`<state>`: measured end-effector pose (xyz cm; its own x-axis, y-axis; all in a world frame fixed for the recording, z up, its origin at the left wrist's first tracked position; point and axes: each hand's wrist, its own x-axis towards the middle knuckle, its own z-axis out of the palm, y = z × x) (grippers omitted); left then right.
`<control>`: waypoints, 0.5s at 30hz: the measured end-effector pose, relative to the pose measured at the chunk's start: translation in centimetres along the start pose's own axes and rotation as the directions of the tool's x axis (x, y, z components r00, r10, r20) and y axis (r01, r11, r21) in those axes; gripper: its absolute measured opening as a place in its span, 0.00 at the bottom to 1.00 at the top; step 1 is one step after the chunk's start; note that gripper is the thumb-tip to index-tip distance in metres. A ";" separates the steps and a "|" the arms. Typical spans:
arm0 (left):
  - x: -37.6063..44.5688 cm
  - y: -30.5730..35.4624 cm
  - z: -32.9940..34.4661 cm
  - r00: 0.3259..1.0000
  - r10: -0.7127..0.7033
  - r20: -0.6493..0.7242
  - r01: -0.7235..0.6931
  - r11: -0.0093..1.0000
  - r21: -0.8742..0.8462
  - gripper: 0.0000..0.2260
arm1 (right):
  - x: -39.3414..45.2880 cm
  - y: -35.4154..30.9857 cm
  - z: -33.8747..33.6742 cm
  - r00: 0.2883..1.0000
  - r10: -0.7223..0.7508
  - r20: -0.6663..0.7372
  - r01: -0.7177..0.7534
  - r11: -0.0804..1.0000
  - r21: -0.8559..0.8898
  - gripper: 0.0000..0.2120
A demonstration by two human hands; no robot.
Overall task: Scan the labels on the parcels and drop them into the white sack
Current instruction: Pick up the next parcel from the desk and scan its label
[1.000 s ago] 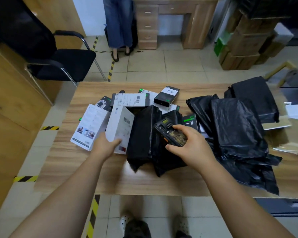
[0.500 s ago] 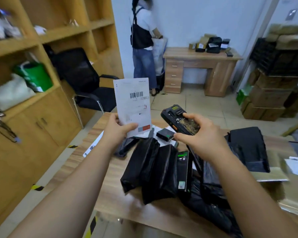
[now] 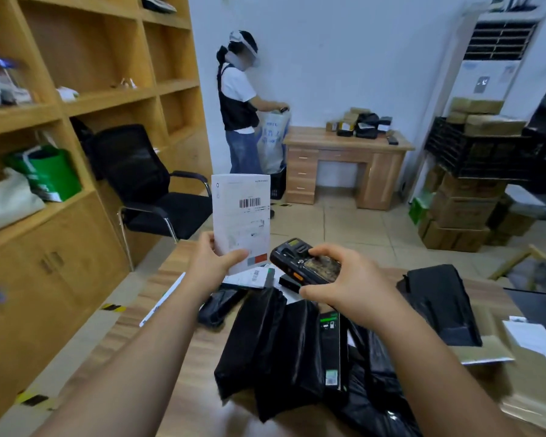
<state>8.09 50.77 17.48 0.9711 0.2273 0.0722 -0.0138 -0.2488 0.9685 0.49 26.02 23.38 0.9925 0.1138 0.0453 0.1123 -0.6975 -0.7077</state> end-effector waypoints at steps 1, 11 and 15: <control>0.4 -0.2 -0.6 1.000 0.001 0.010 -0.001 1.000 -0.007 0.23 | 0.2 -0.5 0.5 1.000 -0.001 0.003 0.001 1.000 -0.003 0.25; 5.2 -2.0 -7.9 1.000 0.012 0.028 -0.009 0.996 -0.089 0.23 | 2.7 -6.1 5.8 0.996 0.005 -0.091 -0.004 1.000 0.011 0.30; 7.1 -1.8 -8.8 0.995 -0.030 0.093 0.046 0.984 -0.174 0.24 | 2.6 -7.0 7.0 0.977 0.049 -0.207 -0.039 0.998 0.053 0.30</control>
<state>12.92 61.09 18.32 0.9891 0.1460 0.0204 -0.0102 -0.0699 0.9975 1.89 36.18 23.53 0.9855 -0.0691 0.1551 0.0708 -0.6630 -0.7453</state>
